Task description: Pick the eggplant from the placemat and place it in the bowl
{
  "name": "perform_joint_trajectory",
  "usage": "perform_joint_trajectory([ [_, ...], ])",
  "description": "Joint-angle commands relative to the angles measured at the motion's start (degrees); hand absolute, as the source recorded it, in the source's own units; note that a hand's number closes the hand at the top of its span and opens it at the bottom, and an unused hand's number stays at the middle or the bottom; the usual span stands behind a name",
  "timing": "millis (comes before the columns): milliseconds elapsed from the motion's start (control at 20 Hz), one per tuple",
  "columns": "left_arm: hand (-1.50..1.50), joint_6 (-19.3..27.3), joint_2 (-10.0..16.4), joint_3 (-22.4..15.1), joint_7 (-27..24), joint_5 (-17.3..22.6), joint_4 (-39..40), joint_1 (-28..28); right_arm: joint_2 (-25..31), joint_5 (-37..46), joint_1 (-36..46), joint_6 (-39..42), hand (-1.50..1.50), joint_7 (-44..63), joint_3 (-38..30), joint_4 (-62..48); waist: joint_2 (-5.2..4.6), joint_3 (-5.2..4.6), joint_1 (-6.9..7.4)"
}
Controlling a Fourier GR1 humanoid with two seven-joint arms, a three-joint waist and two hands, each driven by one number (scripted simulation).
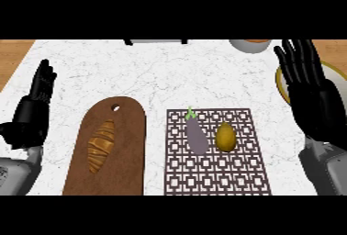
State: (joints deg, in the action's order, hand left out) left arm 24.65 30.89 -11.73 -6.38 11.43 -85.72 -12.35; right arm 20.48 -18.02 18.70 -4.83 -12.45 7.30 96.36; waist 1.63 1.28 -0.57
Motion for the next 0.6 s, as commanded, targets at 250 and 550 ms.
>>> perform_joint_trajectory([
  [250,0.00,-4.2,-2.0,0.7,-0.2,4.5,-3.1,-5.2,-15.5,-15.9,3.2,10.4,-1.50,22.6,19.5,-11.8,-5.05,-1.54,11.40],
  [550,0.00,-7.7,-1.2,6.2,2.7,10.9,-0.1,-3.2,-16.5,3.8,21.0,0.2,-1.50,38.1,25.8,-21.0,-1.82,-1.41,3.19],
])
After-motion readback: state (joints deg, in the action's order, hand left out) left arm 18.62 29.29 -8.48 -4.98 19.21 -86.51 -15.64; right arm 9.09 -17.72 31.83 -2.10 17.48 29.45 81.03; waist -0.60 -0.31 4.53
